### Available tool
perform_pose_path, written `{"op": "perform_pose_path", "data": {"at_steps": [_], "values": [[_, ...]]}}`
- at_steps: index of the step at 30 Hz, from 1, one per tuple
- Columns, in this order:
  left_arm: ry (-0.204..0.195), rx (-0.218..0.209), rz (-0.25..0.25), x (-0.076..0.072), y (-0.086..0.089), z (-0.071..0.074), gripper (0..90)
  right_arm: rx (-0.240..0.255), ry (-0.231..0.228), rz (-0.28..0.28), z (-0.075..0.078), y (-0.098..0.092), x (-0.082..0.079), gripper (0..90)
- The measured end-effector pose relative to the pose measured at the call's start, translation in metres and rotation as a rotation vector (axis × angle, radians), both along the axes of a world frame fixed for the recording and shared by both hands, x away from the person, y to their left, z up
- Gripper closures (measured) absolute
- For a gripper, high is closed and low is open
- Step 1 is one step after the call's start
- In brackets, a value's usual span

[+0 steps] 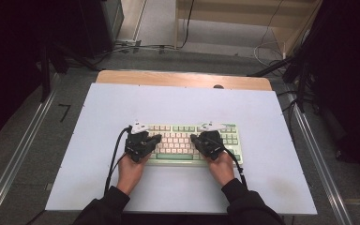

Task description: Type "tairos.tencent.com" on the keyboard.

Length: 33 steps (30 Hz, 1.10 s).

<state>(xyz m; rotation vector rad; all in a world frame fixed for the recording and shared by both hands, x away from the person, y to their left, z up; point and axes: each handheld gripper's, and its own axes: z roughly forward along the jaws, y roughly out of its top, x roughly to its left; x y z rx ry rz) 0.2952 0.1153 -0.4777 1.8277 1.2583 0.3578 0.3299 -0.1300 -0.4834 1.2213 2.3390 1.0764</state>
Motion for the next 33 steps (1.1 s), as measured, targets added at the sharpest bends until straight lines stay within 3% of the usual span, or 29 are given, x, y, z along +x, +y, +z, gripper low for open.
{"op": "perform_pose_path", "data": {"at_steps": [24,28,33], "values": [[0.004,0.004,-0.002,-0.0002,-0.0003,-0.0012,90.0,-0.013,0.013,0.001,-0.002,0.0016,0.0003,87.4],[0.005,0.005,-0.003,-0.0003,-0.0003,-0.0013,90.0,-0.009,0.031,0.003,-0.0009,0.0008,0.0011,87.4],[0.006,0.009,-0.008,-0.0006,0.0012,-0.0005,90.0,0.018,0.011,0.002,0.0032,-0.0006,-0.0005,87.4]]}}
